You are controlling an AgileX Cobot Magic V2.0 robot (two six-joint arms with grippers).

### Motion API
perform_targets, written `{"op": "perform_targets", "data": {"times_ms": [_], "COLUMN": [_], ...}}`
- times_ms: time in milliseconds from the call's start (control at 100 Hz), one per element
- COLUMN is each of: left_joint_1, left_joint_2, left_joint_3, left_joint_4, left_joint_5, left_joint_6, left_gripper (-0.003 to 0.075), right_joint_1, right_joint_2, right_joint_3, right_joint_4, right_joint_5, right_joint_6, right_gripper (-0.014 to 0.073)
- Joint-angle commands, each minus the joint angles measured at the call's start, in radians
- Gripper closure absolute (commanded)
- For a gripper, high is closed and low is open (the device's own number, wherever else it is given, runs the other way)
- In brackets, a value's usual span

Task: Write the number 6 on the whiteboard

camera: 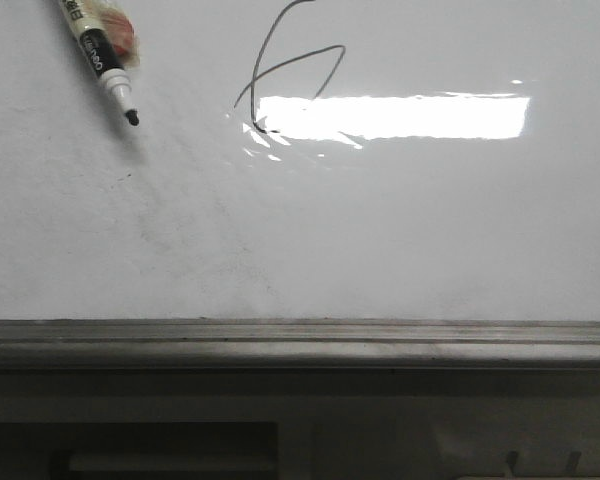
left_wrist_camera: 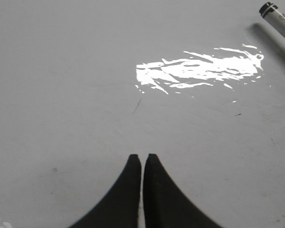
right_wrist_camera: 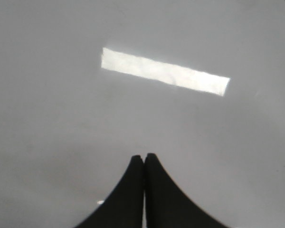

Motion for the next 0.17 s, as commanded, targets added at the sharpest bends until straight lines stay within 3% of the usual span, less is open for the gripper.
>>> {"op": "perform_targets", "data": {"times_ms": [0, 160], "left_joint_1": [0.000, 0.000], "left_joint_2": [-0.030, -0.030], "left_joint_3": [0.049, 0.049], "left_joint_4": [-0.007, -0.007], "left_joint_5": [-0.072, -0.072], "left_joint_6": [-0.010, -0.010], "left_gripper": [0.0740, 0.0740], "right_joint_1": [-0.005, -0.005], "right_joint_2": [-0.015, -0.015], "right_joint_3": [0.023, 0.023], "right_joint_4": [-0.014, -0.014], "right_joint_5": [-0.078, -0.078], "right_joint_6": [0.002, 0.002], "right_gripper": [0.0645, 0.0645]}}
